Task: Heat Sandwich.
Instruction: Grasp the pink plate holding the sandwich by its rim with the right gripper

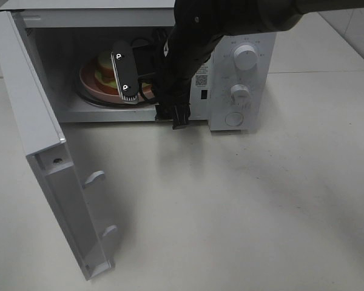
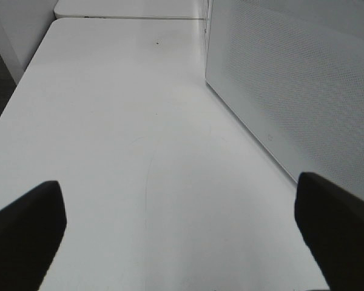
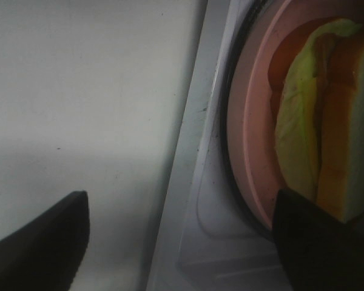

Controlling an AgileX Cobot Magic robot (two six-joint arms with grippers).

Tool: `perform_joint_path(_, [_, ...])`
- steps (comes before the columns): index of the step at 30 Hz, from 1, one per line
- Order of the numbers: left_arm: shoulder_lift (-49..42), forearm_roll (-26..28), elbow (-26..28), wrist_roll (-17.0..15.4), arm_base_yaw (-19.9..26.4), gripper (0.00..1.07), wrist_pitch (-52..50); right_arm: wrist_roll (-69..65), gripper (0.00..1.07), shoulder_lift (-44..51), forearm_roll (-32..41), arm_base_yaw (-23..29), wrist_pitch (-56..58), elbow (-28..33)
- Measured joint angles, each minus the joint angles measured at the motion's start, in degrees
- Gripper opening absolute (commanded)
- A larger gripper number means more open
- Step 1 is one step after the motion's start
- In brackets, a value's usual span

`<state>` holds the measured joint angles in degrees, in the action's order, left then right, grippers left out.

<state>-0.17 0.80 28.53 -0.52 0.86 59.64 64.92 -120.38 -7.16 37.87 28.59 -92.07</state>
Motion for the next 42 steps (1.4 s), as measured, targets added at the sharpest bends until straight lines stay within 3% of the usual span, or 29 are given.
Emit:
perform_joint_path(26, [0.0,0.0,0.0,0.0,0.0,0.97,0.0,-2.9,0.77,-17.8,0.0,0.0,4.6,-22.8])
perform_joint_path(38, [0.0,0.0,0.0,0.0,0.0,0.97,0.0,-2.9,0.76,-19.8,0.2,-0.6,6.7,-23.9])
perform_joint_path(42, [0.0,0.0,0.0,0.0,0.0,0.97,0.0,-2.9,0.61,-19.8,0.2,-1.0,7.2,-23.9])
